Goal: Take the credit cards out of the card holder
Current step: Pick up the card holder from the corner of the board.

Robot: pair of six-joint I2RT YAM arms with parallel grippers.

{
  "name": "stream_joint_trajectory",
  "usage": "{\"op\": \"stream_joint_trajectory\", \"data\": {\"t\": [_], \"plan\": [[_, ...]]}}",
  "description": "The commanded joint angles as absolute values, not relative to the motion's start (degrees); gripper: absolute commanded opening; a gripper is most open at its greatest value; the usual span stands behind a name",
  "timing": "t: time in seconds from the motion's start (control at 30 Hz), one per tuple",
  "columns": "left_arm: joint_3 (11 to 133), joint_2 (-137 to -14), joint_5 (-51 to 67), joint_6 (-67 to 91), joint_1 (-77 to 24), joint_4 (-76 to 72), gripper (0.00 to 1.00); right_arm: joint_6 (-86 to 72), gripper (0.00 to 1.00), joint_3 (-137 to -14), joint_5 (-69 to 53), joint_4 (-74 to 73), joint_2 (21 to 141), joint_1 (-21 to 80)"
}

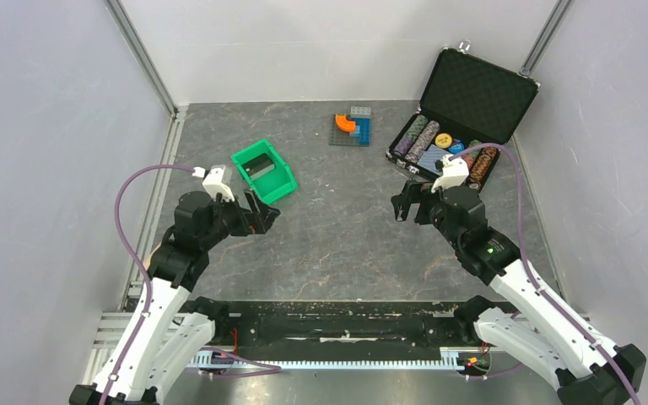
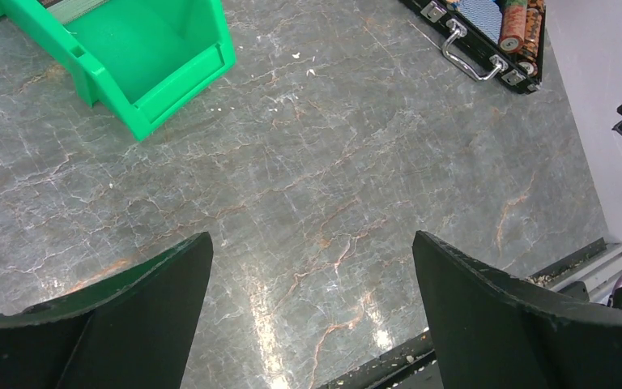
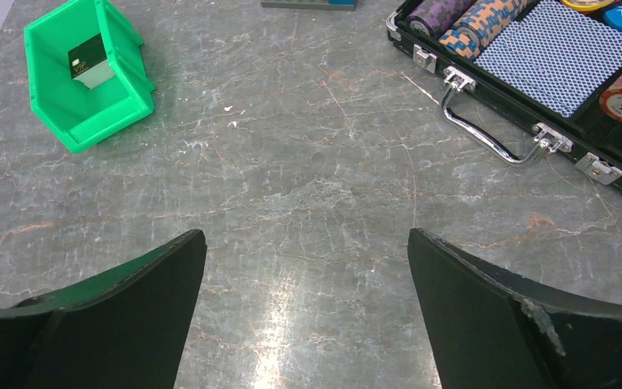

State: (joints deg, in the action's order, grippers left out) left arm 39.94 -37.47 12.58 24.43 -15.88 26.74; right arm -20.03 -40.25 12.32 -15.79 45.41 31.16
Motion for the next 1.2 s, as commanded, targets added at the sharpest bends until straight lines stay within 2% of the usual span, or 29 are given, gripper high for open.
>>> {"op": "stream_joint_trajectory", "data": {"t": [0.0,0.2,0.43,0.6,0.7,0.9,1.03,1.17], "plan": [[41.7,-37.4,11.8,25.8,-15.9,25.5,1.00,-19.9,0.98,-41.3,12.8,-13.0,44.4,31.0],[42.2,-39.5,5.2,26.5,-15.9,28.2,1.00,-18.9,0.98,-40.5,9.6,-11.2,43.8,31.0],[44.7,-45.7,-28.5,37.2,-15.8,35.5,1.00,-16.1,0.98,-38.3,7.4,-9.0,41.1,31.0],[49.1,-55.5,-43.3,44.5,-13.5,38.7,0.96,-15.2,0.98,-35.8,0.7,-4.7,38.5,31.0],[54.7,-64.2,-49.8,57.1,-11.0,46.6,0.97,-14.6,0.98,-35.5,-3.4,-2.9,37.8,31.0],[62.5,-78.7,-52.5,76.1,-2.2,61.7,0.99,-13.7,0.98,-37.5,-8.5,-2.8,37.7,31.0],[64.6,-85.0,-47.1,80.4,6.1,65.2,0.99,-14.0,0.98,-37.6,-9.2,-2.7,36.2,31.0],[63.0,-86.9,-44.9,83.6,10.5,64.2,0.91,-14.2,0.98,-37.4,-8.6,-3.5,34.8,31.0]]}}
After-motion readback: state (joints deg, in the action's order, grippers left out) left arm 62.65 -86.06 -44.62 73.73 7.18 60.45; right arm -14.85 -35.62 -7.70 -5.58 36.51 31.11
